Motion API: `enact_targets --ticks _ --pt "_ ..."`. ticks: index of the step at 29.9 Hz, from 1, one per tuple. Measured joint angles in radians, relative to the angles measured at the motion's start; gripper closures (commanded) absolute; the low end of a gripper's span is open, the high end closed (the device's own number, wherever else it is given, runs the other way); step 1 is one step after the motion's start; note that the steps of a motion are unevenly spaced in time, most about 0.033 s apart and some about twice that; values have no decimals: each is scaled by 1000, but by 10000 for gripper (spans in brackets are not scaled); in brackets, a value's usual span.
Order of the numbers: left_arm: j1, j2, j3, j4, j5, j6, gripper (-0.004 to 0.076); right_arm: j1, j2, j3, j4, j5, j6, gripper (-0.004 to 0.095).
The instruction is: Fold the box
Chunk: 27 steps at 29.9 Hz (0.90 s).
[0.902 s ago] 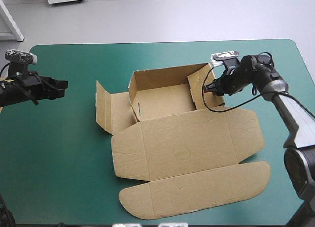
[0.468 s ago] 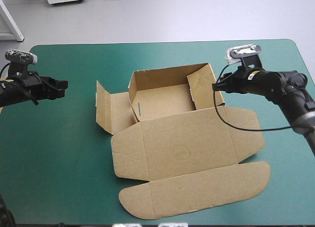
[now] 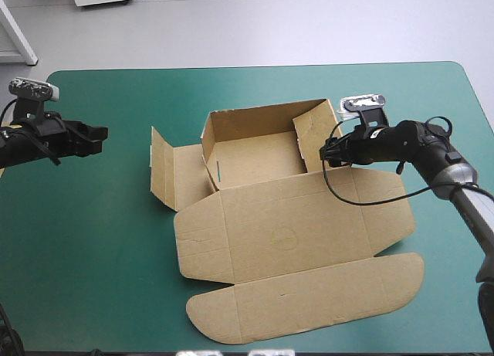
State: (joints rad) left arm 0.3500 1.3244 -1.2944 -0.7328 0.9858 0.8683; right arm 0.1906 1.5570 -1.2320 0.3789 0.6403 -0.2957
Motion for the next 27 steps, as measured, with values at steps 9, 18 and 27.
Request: enact_targets --ticks 9,18,27 --pt "0 0 0 -4 11 0 304 0 126 -75 6 7 0 166" --pt "0 0 0 -27 15 1 304 0 225 -161 3 62 0 374" --pt "0 0 0 -28 17 2 304 1 294 -246 -86 145 68 655"
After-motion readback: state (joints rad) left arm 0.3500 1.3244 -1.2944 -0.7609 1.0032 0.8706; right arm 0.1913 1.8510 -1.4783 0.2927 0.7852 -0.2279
